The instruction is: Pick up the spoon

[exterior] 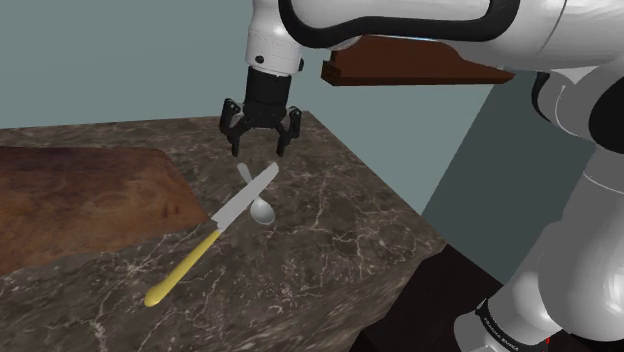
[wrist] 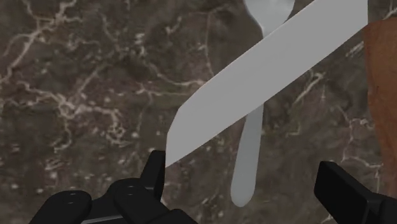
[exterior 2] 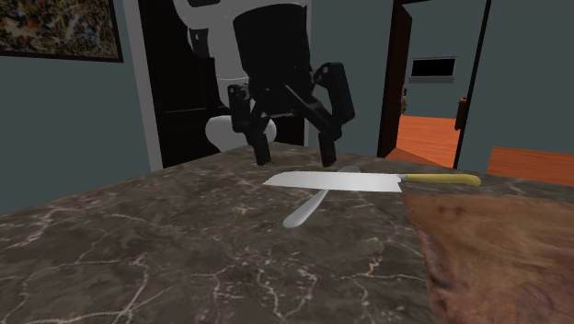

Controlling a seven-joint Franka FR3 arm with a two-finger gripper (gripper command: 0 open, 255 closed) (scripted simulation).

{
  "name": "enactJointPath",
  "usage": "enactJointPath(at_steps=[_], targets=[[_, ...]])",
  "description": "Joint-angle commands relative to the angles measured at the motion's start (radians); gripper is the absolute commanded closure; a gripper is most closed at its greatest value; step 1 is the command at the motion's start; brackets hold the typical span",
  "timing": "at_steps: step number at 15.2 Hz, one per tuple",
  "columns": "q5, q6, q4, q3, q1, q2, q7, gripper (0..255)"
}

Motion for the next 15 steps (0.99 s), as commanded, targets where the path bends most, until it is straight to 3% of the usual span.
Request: enactJointPath(at_steps=[1, 11, 12, 15], targets=[[-0.023, -0.024, 0.104, 0.008, 0.03, 0.08, 0.035, 0], [-0.017, 0.081, -0.009, 0.005, 0.024, 0.072, 0.02, 0], [-0.017, 0.08, -0.009, 0.005, 0.024, 0.071, 0.02, 255], [-0.017, 0.077, -0.005, 0.005, 0.025, 0.073, 0.021, 255]])
